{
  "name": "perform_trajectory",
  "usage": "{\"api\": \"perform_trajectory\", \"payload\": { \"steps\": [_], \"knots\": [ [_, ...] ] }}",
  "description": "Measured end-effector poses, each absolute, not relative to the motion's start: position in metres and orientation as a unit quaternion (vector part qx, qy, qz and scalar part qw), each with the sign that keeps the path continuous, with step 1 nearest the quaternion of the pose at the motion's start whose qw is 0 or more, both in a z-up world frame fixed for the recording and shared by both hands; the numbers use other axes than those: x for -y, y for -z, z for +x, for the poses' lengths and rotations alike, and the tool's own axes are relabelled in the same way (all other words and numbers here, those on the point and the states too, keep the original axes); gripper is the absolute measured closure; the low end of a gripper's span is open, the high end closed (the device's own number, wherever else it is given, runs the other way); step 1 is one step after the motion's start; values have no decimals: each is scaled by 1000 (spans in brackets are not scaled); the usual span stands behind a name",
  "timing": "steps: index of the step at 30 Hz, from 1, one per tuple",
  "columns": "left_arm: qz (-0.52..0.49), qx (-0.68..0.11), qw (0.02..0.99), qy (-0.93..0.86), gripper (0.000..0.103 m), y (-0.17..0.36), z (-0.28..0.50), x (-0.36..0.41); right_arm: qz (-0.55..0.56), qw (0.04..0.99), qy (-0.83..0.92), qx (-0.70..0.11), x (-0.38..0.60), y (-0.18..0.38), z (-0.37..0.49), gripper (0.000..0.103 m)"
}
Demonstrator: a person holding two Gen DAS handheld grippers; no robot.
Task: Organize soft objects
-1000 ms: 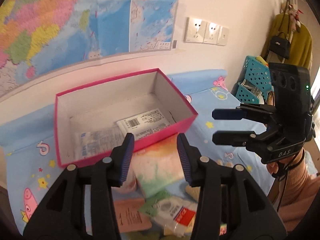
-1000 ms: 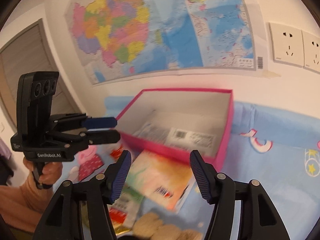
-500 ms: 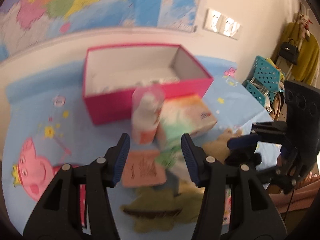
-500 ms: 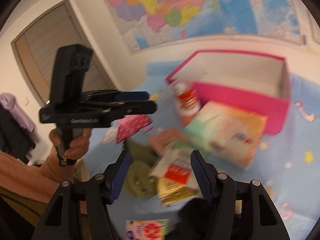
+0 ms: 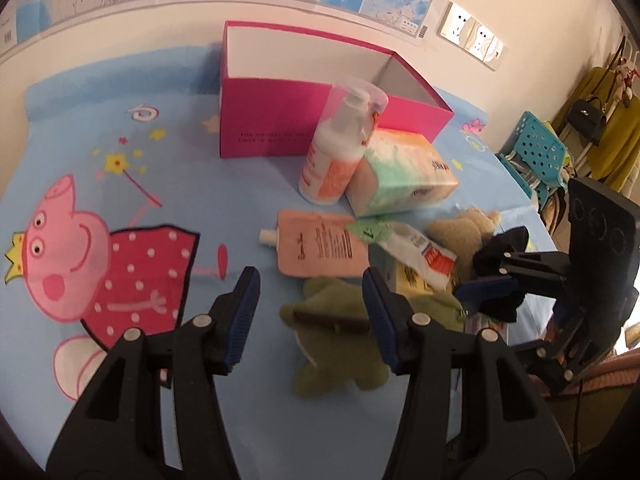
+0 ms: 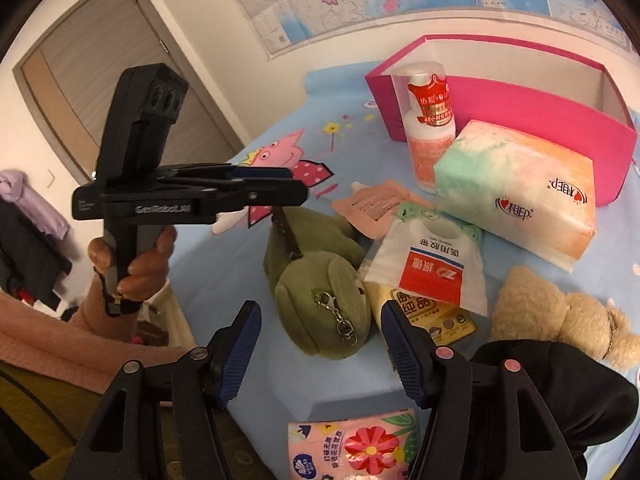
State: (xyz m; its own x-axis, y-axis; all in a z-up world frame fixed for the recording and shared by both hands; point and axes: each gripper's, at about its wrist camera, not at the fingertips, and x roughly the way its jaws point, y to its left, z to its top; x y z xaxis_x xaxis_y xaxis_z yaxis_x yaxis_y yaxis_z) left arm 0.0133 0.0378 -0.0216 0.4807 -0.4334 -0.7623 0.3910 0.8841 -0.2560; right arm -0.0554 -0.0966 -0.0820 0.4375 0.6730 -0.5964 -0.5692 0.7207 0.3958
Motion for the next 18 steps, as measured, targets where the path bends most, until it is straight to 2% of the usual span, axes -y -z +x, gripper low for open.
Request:
{"api": "perform_trajectory", "payload": {
  "steps": [5,7,12,18],
  "knots": [
    [-22,-460,851,253,48,28,9,-36,64,849,-356,-384,91,87,-54,41],
    [-28,-462,846,264,47,30,7,-36,64,850,-352,-386,88,90,-51,48],
    [-28,-469,837,279,40,35,3,-32,70,851,-356,-379,86,93,-49,54],
    [-26,-466,838,282,40,33,-1,-30,71,853,-357,-374,86,91,-51,55]
  ]
}}
